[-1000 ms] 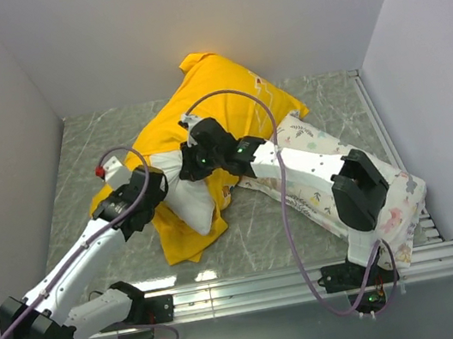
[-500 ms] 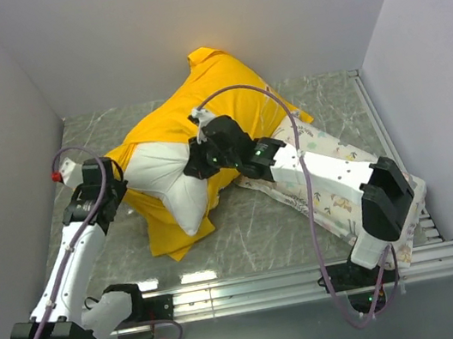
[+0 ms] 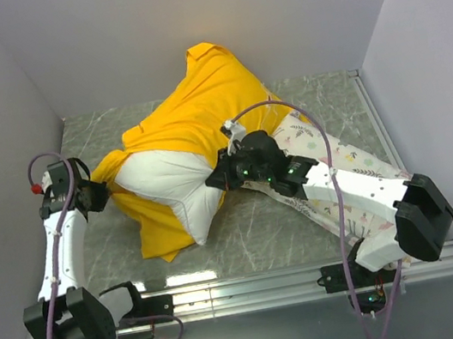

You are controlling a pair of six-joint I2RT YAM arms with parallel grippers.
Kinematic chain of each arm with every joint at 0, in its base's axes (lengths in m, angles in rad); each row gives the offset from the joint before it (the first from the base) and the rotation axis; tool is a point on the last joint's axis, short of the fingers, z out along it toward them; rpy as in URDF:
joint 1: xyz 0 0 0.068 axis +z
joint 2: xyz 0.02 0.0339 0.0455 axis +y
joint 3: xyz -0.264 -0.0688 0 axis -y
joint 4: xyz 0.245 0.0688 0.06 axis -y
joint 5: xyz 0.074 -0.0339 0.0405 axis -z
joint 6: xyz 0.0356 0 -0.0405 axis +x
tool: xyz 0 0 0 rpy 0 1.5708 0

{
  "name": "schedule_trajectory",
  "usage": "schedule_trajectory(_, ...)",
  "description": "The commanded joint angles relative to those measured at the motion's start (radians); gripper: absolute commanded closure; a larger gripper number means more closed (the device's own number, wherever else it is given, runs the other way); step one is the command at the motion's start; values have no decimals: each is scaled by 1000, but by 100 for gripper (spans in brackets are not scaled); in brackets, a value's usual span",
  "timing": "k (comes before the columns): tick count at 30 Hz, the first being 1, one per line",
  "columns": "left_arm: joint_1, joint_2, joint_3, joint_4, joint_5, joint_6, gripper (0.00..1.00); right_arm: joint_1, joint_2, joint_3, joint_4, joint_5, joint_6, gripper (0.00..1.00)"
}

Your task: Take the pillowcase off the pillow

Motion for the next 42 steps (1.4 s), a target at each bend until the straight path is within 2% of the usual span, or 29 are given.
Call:
schedule_trajectory(1,149,39,76,99,-350,60,100,-79,-112,-50,-93,85,-3,100)
schedule_trajectory(7,172,123,136,113,-293,71,100,-100,-144,-85,-88,70,-2,100)
schedule_trajectory(9,172,157,139,138,-232,104,100,-108,-142,-77,-79,55,1,100)
schedule_trajectory(12,159,171,100,249,-28,178,99,-106,-97,4,-83,-9,7,100)
schedule_trajectory(14,133,182,93,280,61,204,87,-108,-69,47,-53,-60,27,100)
schedule_trajectory(15,126,180,96,284,93,219,73,-106,-35,96,-47,-110,46,100)
schedule_trajectory(17,119,159,110,282,147,246,54,-103,8,154,-44,-138,55,100)
schedule_trajectory(18,119,127,118,281,158,265,37,-100,50,203,-44,-148,63,100)
schedule_trajectory(21,120,75,208,207,134,298,22,-97,129,274,-34,-191,84,100)
schedule_trajectory(26,123,31,438,52,23,330,15,-85,216,332,-10,-226,107,100)
schedule_trajectory(27,122,18,463,23,14,338,6,-83,241,358,-11,-229,110,100)
schedule_trajectory(31,114,-13,515,-37,105,342,7,-57,328,495,-59,-235,100,100)
schedule_trajectory(33,77,-82,439,-29,115,310,6,-37,388,615,-96,-237,101,100)
schedule_trajectory(34,26,-114,337,-3,72,295,6,-30,411,665,-111,-238,100,100)
schedule_trajectory(37,-63,-209,203,1,-2,238,1,-1,523,892,-192,-241,103,100)
schedule_trajectory(39,-94,-232,175,-14,-26,212,1,18,625,1077,-255,-251,118,100)
schedule_trajectory(42,-160,-266,124,-19,-58,181,1,35,746,1257,-301,-270,155,100)
